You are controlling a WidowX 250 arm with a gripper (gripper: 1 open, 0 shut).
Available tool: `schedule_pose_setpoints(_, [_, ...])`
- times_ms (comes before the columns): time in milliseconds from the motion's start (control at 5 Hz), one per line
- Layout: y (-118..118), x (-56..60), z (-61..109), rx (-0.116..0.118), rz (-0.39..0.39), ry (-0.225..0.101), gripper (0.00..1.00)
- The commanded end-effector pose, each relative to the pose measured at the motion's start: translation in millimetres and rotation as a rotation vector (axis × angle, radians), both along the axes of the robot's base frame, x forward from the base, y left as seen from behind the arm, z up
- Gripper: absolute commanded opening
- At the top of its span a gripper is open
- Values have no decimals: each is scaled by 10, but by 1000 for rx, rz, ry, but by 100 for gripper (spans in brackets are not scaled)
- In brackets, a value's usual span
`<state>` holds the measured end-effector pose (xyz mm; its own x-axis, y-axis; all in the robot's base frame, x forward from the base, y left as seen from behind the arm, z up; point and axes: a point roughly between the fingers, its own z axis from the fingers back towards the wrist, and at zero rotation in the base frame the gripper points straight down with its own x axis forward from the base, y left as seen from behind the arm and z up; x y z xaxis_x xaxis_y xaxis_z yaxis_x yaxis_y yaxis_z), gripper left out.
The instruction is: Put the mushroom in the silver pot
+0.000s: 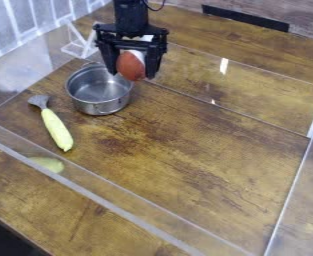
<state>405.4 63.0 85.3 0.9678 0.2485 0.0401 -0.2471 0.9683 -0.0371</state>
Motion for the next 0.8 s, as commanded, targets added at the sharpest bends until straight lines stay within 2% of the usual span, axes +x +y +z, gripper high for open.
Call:
schedule_pose_setpoints(0, [185,-19,492,18,-5,-127,100])
schedule_pose_setpoints(400, [7,-103,471,7,-14,-132,100])
schedule_pose_setpoints(600, [-25,-30,523,2,-14,-137,100])
